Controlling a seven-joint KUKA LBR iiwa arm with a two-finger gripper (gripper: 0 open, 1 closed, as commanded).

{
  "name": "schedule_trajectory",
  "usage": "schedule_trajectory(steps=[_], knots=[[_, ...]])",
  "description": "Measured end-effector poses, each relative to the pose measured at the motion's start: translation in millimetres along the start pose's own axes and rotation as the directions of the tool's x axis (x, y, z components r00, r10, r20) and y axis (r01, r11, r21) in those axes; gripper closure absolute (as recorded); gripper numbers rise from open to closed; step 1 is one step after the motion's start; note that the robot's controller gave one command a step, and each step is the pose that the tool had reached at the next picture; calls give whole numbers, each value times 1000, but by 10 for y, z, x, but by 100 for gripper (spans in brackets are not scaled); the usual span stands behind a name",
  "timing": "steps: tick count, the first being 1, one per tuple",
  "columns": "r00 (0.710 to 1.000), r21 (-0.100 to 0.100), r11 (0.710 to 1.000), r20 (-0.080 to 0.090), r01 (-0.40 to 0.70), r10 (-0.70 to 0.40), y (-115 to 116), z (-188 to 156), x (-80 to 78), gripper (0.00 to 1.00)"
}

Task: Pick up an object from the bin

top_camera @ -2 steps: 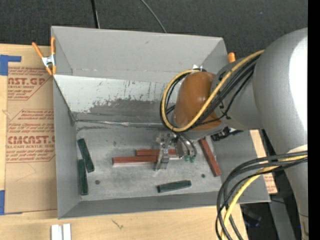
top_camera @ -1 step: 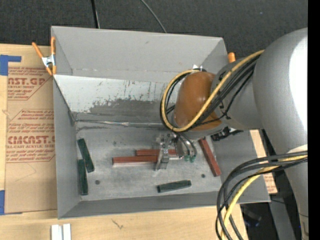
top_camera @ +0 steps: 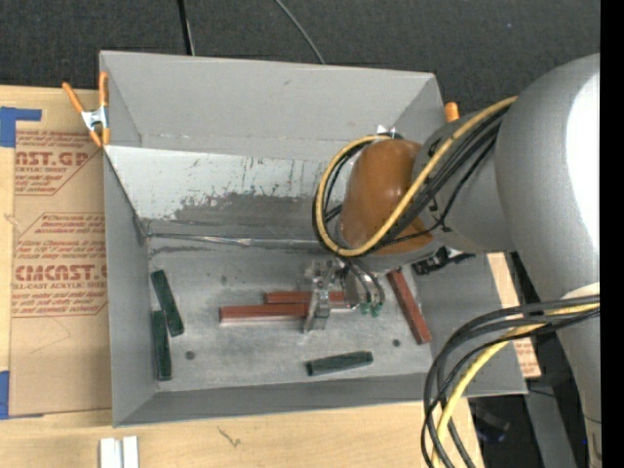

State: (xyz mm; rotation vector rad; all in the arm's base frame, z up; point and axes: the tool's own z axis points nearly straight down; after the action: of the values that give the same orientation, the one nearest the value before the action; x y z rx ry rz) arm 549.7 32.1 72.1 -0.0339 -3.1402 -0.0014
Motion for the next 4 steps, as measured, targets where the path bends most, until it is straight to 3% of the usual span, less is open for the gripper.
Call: schedule_trajectory(steps=[1, 4], knots=[[1000, 1, 1000, -5, 0, 0, -2, -116, 16, 100], [1000, 0, 1000, 2, 0, 0, 1, -557, 6, 100]])
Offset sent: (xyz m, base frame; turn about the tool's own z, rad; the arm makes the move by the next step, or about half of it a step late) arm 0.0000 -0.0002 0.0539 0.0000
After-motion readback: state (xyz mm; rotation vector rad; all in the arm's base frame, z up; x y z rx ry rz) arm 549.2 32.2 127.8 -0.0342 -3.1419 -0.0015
